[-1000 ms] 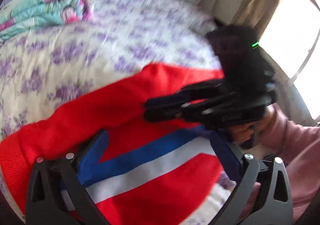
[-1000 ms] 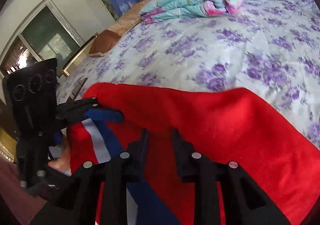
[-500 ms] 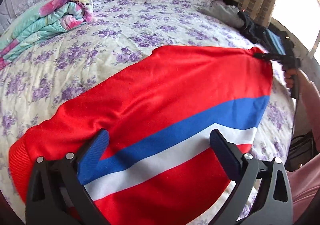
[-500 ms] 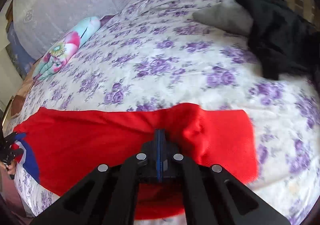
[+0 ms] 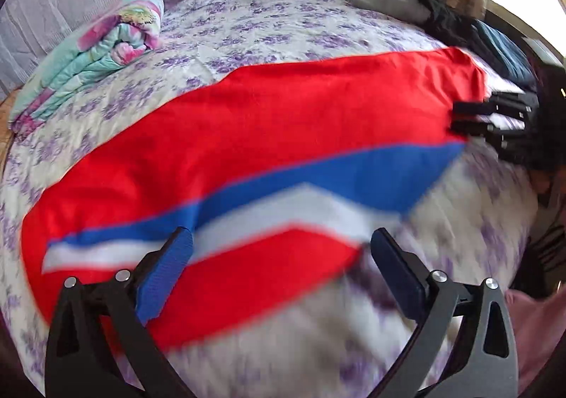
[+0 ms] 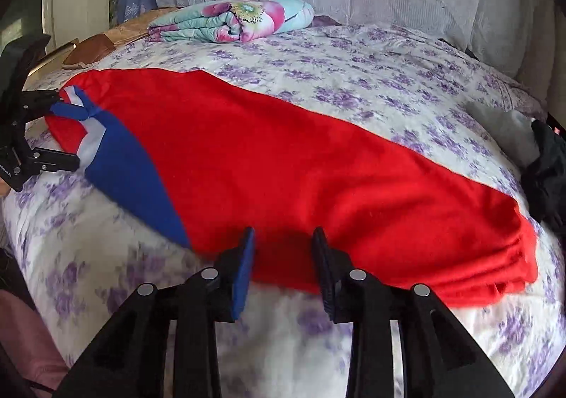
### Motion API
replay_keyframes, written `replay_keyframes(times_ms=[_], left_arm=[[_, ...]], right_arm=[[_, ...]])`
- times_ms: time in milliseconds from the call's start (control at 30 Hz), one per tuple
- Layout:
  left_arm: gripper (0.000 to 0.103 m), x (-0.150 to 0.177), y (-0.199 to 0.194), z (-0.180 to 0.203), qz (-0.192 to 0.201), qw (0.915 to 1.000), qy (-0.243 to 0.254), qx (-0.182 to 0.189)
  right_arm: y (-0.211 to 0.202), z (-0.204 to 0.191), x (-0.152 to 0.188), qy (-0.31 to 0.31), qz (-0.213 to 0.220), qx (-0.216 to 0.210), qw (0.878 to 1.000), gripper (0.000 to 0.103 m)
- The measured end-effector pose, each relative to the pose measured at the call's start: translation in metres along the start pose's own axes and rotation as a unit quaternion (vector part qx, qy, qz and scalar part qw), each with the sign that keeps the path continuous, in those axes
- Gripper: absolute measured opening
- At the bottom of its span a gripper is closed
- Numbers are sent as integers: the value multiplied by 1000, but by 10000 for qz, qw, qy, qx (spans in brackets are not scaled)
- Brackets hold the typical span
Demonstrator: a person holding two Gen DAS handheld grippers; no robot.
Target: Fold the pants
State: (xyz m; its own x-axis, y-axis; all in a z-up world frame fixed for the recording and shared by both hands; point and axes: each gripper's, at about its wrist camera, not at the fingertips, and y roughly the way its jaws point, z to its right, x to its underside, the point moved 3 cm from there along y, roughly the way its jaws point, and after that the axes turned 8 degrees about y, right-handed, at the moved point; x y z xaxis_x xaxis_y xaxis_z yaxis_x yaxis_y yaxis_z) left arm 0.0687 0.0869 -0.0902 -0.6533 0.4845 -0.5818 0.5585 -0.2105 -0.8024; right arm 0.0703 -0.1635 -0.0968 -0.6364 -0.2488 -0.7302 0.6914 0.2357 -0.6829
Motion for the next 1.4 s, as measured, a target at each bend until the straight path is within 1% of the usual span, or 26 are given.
replay_keyframes(times_ms=[67,133,200,267,333,367,467,500,533,600,667,700,733,767,800,833,867,933,967,1000,1067,1167,1233,1300,1367,1400], left_arm=[[98,11,-13,0,-32,9996,136,-227],[98,7,-27,-6,-1,9999,76,-146],[98,-8,-42,-14,288,9995,-75,-99],[98,-32,-46,-27,606,9976,-315,-91],[98,-51,-32,-46,646,9954,-686,-162],[98,-57,-18,-56,548,9939,-946,-129],[98,-50,32,-88,-63,9822,-1861,236],[98,-42,44,-93,-150,9786,-2025,336],[98,-38,46,-90,-24,9812,-1907,285],[98,-37,42,-81,79,9873,-1582,105],[98,-35,44,-76,48,9896,-1440,1],[98,-36,44,-76,42,9897,-1433,3],[98,-36,45,-76,39,9896,-1441,20],[98,-36,45,-77,48,9894,-1448,37],[98,-35,44,-78,65,9893,-1454,47],[98,-35,44,-78,79,9892,-1461,48],[98,-35,44,-78,87,9892,-1459,46],[98,-35,44,-78,92,9894,-1450,21],[98,-35,44,-77,92,9895,-1444,5],[98,-35,44,-77,87,9896,-1437,-7],[98,-35,44,-77,89,9895,-1440,-4],[98,-35,44,-77,75,9898,-1421,-15],[98,-35,45,-77,49,9899,-1415,-17],[98,-33,43,-76,-17,9907,-1361,-30],[98,-29,40,-74,-102,9929,-1180,-98],[98,-27,38,-72,-127,9939,-1092,-129]], right_arm=[[-7,19,7,198,-111,-79,9997,43],[-13,23,-2,357,-120,-59,9993,44],[-17,16,-22,335,175,-171,9991,44],[-17,-6,-52,190,551,-554,9968,47],[-2,-28,-79,54,705,-804,9943,56],[12,-39,-93,14,676,-951,9932,56],[64,-70,-122,30,221,-1310,9911,56],[81,-81,-128,-44,68,-1442,9895,56],[90,-90,-129,-180,-1,-1438,9894,56],[106,-93,-127,-435,-19,-1237,9914,56],[114,-70,-121,-96,-208,-1057,9941,53],[113,-55,-119,106,-261,-1130,9932,46],[108,-31,-114,366,-290,-1158,9922,46],[102,-9,-110,509,-276,-921,9941,46],[93,18,-103,528,-196,-414,9976,48],[88,41,-96,523,-152,144,9984,65],[82,70,-86,604,-119,664,9959,71],[66,133,-66,1288,-77,1111,9854,69],[59,152,-59,1635,-53,1178,9795,64],[45,166,-53,1907,38,1340,9725,46],[25,157,-49,1822,218,1595,9700,48],[0,102,-41,1299,597,777,9867,47],[9,70,-23,720,301,615,9951,49],[22,66,6,371,-42,960,9947,53],[6,83,15,832,32,771,9935,54],[-3,92,19,995,13,881,9911,54]])
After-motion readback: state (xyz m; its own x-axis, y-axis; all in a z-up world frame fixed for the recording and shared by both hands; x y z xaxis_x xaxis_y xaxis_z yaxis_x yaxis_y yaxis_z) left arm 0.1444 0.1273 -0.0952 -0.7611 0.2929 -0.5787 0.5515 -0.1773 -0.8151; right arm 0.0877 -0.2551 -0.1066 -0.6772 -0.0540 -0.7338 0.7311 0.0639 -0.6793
